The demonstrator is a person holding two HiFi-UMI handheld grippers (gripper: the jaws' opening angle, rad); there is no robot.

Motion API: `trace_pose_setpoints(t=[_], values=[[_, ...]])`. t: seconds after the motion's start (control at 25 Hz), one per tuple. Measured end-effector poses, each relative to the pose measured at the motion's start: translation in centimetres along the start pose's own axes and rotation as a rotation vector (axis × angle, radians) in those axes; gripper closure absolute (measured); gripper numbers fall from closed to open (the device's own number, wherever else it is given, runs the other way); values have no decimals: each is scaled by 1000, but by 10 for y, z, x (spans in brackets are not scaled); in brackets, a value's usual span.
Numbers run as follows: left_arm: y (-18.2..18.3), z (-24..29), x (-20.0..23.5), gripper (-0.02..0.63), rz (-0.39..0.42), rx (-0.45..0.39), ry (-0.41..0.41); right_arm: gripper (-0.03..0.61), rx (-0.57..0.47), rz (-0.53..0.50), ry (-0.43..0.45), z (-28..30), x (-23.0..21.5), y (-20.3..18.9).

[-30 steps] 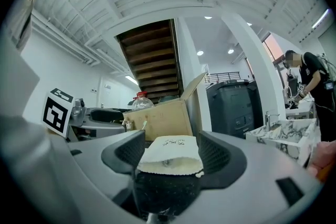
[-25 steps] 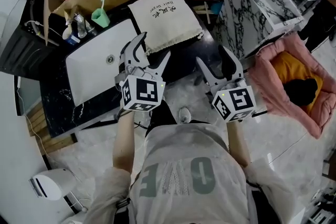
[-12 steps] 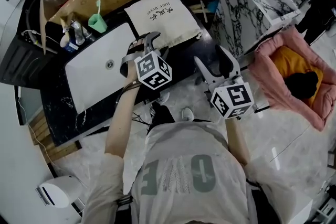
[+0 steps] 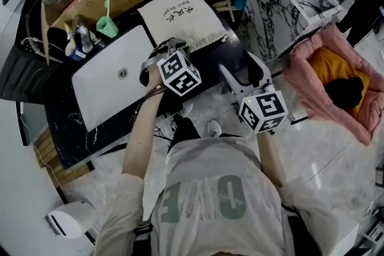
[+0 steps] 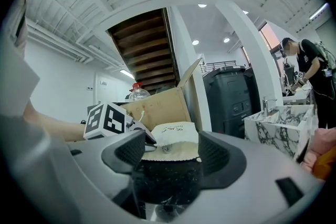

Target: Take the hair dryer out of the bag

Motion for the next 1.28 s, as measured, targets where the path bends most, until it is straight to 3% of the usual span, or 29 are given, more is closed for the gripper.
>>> trace_pose_setpoints(t=[0.24,0.52,0.88,1.28], values=[[-1,-8,16,574,-114,-31,-42,273,13,-5,16,1,1,0],[2,-38,52,577,-258,-140,-2,273,7,-1,49,3,0,3],[-2,-61,84,577,-335,-177,35,273,11,31,125,12,7,8],[0,-65,87,577,-337,-177,43,273,31,79,209,24,12,12]])
Point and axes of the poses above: the fingertips, and each gripper's own axes: z forward along the fingers, x to its left, y out of its top, the point moved 8 cm from there along -z, backward along the fingers, and after that the axes turned 13 degrees about x, right-handed, at the moved point
